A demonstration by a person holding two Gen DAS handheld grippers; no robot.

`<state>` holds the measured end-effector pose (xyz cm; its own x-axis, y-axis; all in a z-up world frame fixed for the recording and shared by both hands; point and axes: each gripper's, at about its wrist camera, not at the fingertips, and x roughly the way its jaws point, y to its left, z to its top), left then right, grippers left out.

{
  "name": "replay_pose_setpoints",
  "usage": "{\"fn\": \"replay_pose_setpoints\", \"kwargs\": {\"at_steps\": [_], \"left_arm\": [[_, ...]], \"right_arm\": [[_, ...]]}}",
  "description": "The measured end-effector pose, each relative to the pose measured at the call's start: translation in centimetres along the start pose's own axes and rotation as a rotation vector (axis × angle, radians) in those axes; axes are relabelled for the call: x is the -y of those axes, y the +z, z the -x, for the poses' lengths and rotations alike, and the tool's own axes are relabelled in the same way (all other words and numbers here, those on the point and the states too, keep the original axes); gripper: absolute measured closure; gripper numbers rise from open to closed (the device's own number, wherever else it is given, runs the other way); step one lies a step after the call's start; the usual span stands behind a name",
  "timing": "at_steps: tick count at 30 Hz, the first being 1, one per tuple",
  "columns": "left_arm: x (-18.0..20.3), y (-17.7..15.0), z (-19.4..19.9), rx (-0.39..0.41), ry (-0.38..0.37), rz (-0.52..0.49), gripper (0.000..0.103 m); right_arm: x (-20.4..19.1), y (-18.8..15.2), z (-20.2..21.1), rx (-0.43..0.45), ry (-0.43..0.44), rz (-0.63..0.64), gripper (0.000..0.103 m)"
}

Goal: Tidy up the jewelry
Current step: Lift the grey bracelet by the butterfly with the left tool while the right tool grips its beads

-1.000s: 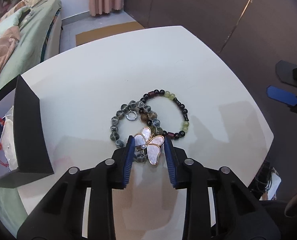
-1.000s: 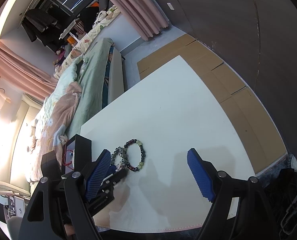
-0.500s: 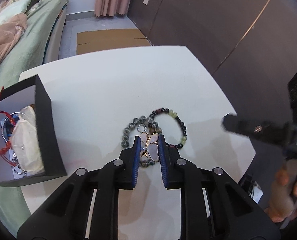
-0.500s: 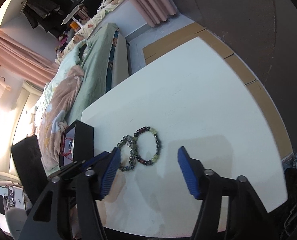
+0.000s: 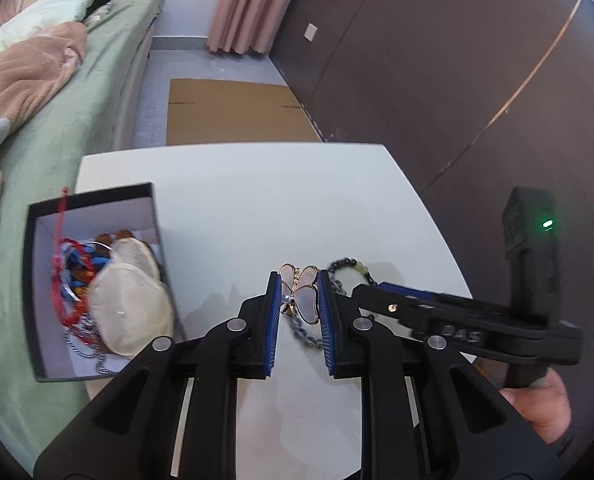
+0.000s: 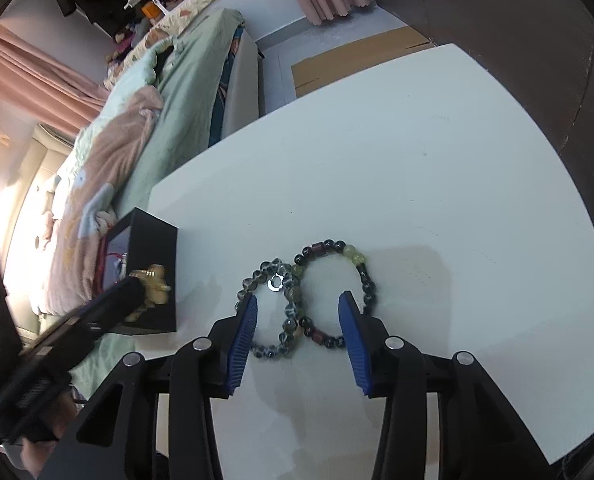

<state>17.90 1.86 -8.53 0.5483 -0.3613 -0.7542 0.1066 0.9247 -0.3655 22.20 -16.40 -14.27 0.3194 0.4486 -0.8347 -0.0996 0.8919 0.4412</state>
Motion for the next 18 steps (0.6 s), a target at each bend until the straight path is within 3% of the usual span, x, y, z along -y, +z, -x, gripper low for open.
{"fn": "replay_pose_setpoints", "kwargs": {"at_steps": [5,7,9,18], "left_arm": [[-1.3,0.4,1.2,0.026,-0.001,0.022,0.084],[-1.9,0.5,1.6,0.034,0.0,0.03,0.084],[-2.5,0.6,2.1,0.045,-0.001,0.041,0.084],[-5.7,0.9,4.5,0.102,0.009,0.109,0.084]], "right_arm": [[-0.7,0.1,-1.5,-0.02,-0.029,0.016,0.069],[-1.1,0.1,-2.2,-0.028,-0.038,0.035,0.084],[-1.6,0.1,-2.4,-0.025,-0.058,0.053,0.093],[-3.5,0.2,1.1,0.079,0.03,0.079,0.094]]}}
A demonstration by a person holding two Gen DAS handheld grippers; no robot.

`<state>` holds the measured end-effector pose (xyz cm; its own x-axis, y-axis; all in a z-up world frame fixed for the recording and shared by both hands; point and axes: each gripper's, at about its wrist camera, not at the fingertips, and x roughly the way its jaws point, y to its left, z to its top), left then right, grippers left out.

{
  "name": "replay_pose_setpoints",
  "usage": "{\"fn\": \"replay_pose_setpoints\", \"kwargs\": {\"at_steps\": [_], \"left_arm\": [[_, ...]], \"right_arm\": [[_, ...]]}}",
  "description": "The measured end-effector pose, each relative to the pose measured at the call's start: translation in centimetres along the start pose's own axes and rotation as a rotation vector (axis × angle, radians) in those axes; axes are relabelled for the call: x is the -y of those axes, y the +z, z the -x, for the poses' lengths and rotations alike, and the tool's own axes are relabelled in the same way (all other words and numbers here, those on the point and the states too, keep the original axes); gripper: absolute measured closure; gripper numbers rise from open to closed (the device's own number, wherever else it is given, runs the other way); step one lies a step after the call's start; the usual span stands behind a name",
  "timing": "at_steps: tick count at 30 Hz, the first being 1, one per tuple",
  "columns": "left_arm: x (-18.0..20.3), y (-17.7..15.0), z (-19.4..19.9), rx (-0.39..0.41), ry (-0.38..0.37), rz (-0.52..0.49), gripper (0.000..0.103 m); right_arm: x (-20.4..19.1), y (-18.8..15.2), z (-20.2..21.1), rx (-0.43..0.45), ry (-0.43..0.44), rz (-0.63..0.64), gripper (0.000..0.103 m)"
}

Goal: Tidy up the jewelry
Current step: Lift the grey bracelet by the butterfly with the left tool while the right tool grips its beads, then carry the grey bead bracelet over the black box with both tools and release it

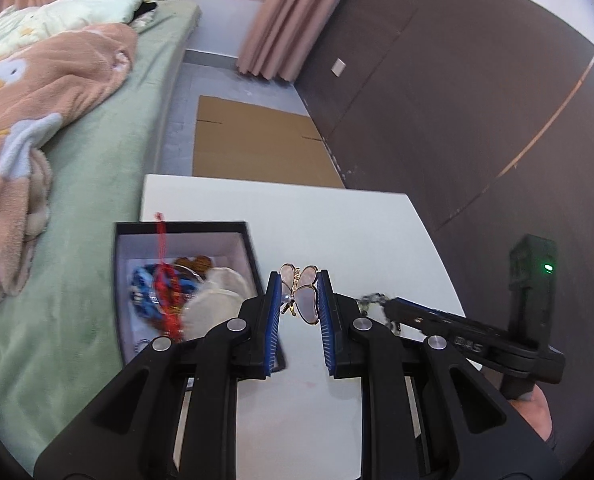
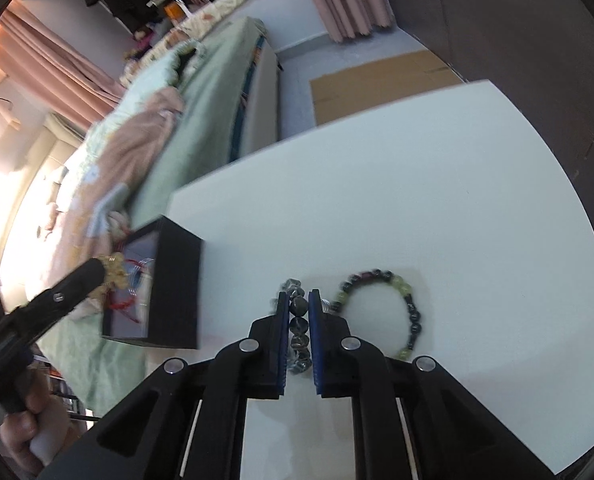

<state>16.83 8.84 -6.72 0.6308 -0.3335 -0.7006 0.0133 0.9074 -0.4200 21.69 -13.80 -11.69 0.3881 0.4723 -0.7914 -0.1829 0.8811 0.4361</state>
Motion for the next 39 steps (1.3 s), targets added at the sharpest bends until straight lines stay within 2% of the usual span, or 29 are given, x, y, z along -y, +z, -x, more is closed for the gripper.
{"fn": "replay_pose_setpoints", "kwargs": {"at_steps": [3,5,6,9,11,15,23,29,30,31,32,33,35,39], "left_arm": [[-1.3,0.3,0.5,0.009,0.006,0.032,0.084],[-2.2,0.5,0.7,0.012,0.03,0.061,0.066],[-2.9,0.6,1.1,0.032,0.044,0.089,0.047],[-3.9,0.9,2.1,0.067,0.043,0.122,0.041],[-4.3,1.0,2.5,0.079,0.048,0.135,0.032],[-5.2,1.0,3.1,0.092,0.056,0.161,0.028],[-6.8,0.7,5.1,0.137,0.084,0.204,0.01],[-9.9,0.5,6.5,0.161,0.112,0.295,0.009],[-10.3,0.5,6.6,0.162,0.113,0.306,0.009],[-10.7,0.4,6.7,0.165,0.114,0.318,0.009],[-10.9,0.4,6.9,0.166,0.114,0.324,0.009],[-11.0,0.3,6.9,0.167,0.114,0.325,0.009],[-10.8,0.2,7.1,0.168,0.113,0.319,0.009],[-10.0,0.3,6.8,0.163,0.106,0.295,0.009]], "right_arm": [[-1.0,0.1,1.0,0.027,0.036,0.014,0.094],[-2.0,0.2,1.7,0.054,0.063,0.034,0.094],[-2.5,0.2,1.9,0.063,0.073,0.038,0.094],[-3.9,0.3,2.8,0.1,0.12,0.054,0.094],[-4.6,0.4,3.1,0.116,0.151,0.06,0.094],[-6.5,0.4,3.9,0.151,0.209,0.081,0.094],[-10.9,0.7,3.8,0.187,0.315,0.127,0.094],[-13.4,0.7,2.5,0.172,0.457,0.119,0.094],[-13.5,0.7,2.2,0.178,0.453,0.117,0.091],[-13.5,0.6,1.9,0.182,0.433,0.118,0.081],[-13.3,0.6,0.7,0.147,0.39,0.111,0.062],[-13.0,0.7,-0.2,0.116,0.366,0.096,0.027],[-11.4,0.4,-0.9,0.125,0.289,0.046,0.025],[-9.5,0.6,0.7,0.162,0.251,0.032,0.025]]}}
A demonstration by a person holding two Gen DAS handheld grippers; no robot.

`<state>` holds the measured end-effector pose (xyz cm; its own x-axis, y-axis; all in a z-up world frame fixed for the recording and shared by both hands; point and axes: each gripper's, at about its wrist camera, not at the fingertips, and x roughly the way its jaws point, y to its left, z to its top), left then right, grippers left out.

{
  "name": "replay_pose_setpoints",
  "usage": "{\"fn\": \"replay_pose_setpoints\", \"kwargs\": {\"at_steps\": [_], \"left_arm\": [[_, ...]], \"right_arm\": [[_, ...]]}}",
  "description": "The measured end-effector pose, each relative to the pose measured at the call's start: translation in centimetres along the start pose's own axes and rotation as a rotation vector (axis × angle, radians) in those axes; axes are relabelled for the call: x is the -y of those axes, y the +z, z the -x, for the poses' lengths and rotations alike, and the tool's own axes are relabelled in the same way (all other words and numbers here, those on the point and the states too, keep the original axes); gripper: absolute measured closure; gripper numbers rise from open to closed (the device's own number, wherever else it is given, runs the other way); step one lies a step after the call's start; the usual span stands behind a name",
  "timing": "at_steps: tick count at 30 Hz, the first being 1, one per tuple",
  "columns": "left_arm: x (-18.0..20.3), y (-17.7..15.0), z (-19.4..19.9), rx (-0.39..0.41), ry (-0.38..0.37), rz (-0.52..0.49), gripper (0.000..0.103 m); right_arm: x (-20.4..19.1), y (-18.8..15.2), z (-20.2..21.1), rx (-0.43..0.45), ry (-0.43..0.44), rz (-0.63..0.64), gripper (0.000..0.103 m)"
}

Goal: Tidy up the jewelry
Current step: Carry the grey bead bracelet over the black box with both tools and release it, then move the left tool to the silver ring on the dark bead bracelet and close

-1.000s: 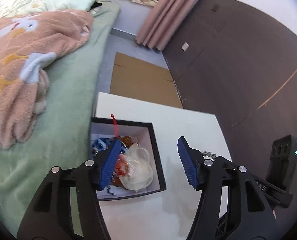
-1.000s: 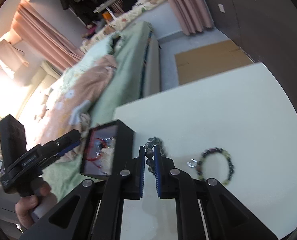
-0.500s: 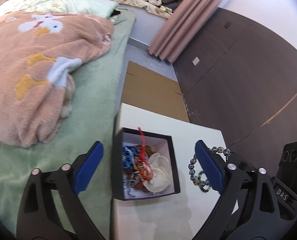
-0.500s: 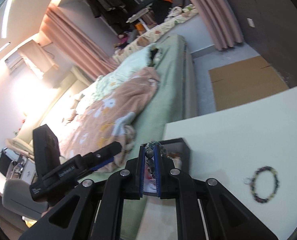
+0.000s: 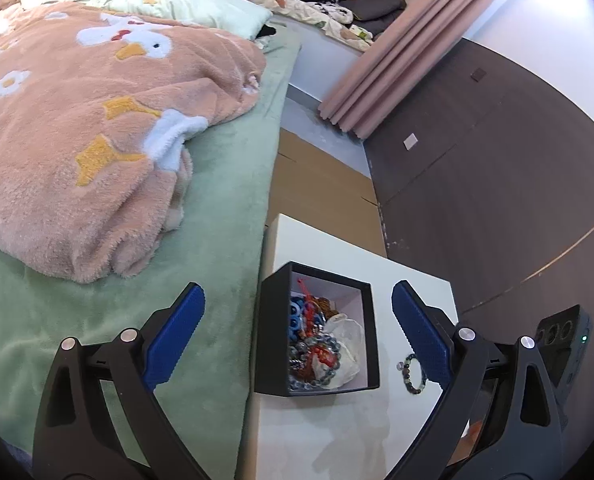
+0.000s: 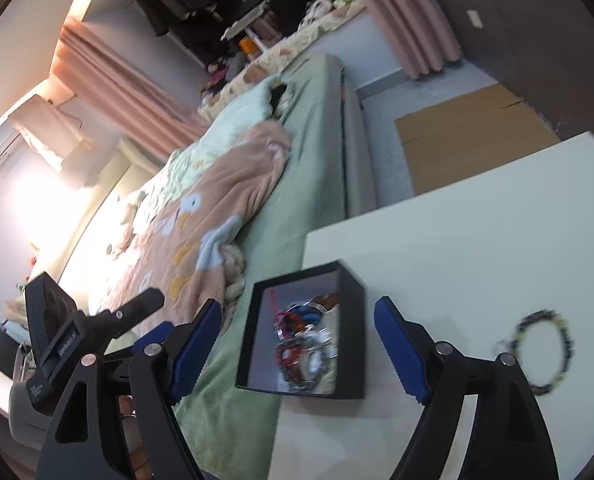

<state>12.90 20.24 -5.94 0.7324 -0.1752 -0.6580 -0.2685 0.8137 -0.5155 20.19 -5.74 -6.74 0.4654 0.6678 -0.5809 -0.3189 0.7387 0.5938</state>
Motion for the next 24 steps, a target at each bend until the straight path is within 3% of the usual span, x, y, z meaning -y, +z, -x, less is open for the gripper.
{"fn": "replay_pose_setpoints", "kwargs": {"at_steps": [24], "left_arm": [[10.4,-5.5,-3.6,-0.099,-0.045,-0.261,0.009]], "right_arm": [[9.2,-0.1,9.8,-0.014,-0.203,-0.07,0.025]]}}
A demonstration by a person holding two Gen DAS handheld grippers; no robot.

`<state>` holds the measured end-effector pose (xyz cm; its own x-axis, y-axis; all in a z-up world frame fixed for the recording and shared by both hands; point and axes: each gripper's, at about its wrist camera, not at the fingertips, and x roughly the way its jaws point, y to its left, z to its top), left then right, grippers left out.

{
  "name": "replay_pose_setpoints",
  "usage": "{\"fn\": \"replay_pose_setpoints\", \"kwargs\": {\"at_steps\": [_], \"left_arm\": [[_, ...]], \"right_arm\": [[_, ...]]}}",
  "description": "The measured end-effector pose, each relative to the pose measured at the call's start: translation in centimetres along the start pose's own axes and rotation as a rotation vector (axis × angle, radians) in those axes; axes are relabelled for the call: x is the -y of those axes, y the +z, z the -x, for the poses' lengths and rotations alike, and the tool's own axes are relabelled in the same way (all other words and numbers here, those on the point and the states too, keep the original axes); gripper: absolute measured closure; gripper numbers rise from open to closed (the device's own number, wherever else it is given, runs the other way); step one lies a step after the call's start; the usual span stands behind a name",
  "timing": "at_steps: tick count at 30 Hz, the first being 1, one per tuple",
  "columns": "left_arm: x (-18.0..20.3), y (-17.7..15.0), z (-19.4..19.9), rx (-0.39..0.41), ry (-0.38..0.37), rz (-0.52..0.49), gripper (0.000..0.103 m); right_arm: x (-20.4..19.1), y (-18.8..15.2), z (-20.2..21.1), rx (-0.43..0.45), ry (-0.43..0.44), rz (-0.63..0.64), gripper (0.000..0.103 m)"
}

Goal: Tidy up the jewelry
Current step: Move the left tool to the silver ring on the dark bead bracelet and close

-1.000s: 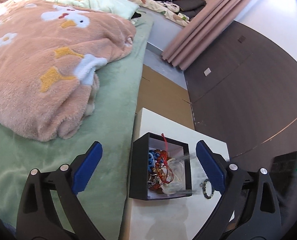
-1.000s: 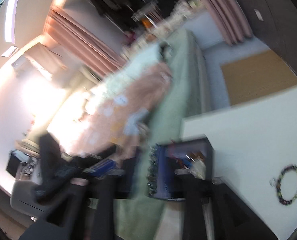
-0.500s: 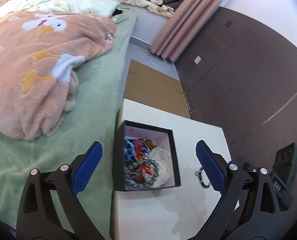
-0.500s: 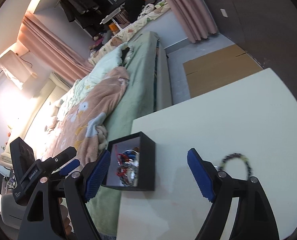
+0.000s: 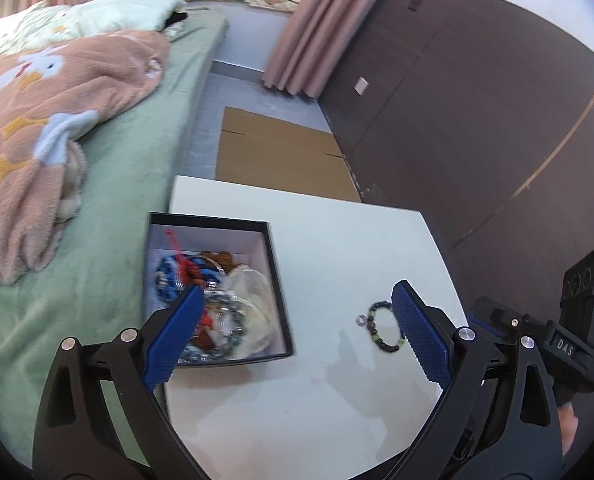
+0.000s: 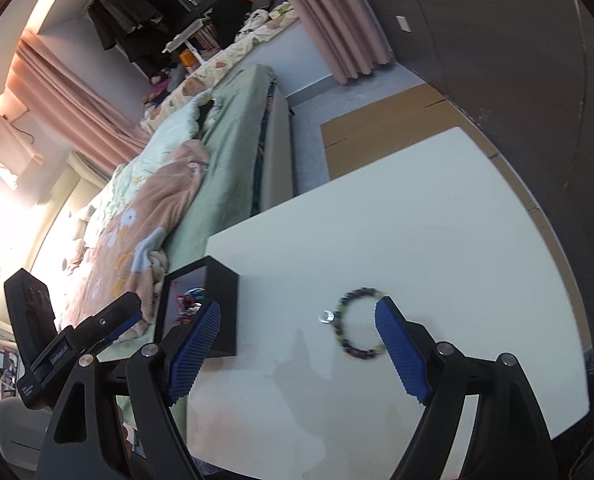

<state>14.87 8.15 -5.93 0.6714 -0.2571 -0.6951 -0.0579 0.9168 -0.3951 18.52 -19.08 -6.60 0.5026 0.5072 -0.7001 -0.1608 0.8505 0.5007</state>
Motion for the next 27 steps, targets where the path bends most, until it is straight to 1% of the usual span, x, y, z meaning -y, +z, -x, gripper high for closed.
{"fn": "replay_pose_setpoints", "kwargs": {"at_steps": [3,5,8,10,11,13,14,15,16,18,19,21,24,25,26,27], "left_arm": [[1.5,-0.3,-0.7,-0.013,-0.004,-0.038,0.009],[2.6,-0.6,-1.3,-0.03,-0.007,-0.07,0.011],[3.7,-1.2,-2.3,-0.064,-0.019,-0.101,0.021],[4.4,-1.7,-3.2,-0.09,-0.017,-0.128,0.032],[4.8,-2.0,-3.7,-0.103,-0.017,-0.144,0.035],[5.4,-2.4,-4.4,-0.122,-0.019,-0.176,0.041],[5.8,-2.6,-4.7,-0.13,-0.018,-0.193,0.042],[6.3,-2.9,-5.2,-0.141,-0.016,-0.219,0.043],[6.7,-3.1,-5.5,-0.148,-0.012,-0.237,0.044],[7.4,-3.6,-6.3,-0.172,0.009,-0.279,0.046],[7.6,-3.8,-6.8,-0.187,0.02,-0.292,0.05],[7.8,-4.0,-7.7,-0.214,0.025,-0.303,0.055],[8.5,-4.4,-9.0,-0.238,0.038,-0.334,0.056],[8.6,-4.4,-9.3,-0.243,0.04,-0.342,0.058],[8.8,-4.5,-9.8,-0.251,0.043,-0.348,0.06],[8.9,-4.7,-10.3,-0.264,0.047,-0.352,0.063]], "right_arm": [[0.9,0.0,0.1,-0.016,-0.021,0.0,0.032],[1.8,0.0,0.1,-0.03,-0.033,-0.01,0.034],[2.9,0.2,0.1,-0.041,-0.047,-0.03,0.037],[3.5,0.1,0.0,-0.053,-0.058,-0.04,0.04],[3.7,0.1,-0.2,-0.059,-0.063,-0.043,0.041],[4.2,0.2,-0.5,-0.074,-0.075,-0.046,0.048],[4.5,0.2,-0.6,-0.078,-0.081,-0.053,0.051],[4.7,0.3,-0.6,-0.078,-0.087,-0.061,0.057],[5.0,0.5,-0.7,-0.079,-0.095,-0.072,0.059],[5.4,0.7,-1.0,-0.084,-0.1,-0.08,0.059],[5.5,0.8,-1.2,-0.088,-0.103,-0.083,0.059],[5.8,1.1,-1.4,-0.092,-0.105,-0.085,0.059],[6.2,1.5,-1.3,-0.089,-0.109,-0.088,0.059],[6.4,1.6,-1.2,-0.086,-0.111,-0.091,0.059],[6.6,1.7,-1.2,-0.085,-0.116,-0.093,0.059],[6.7,1.8,-1.2,-0.086,-0.122,-0.092,0.062]]}}
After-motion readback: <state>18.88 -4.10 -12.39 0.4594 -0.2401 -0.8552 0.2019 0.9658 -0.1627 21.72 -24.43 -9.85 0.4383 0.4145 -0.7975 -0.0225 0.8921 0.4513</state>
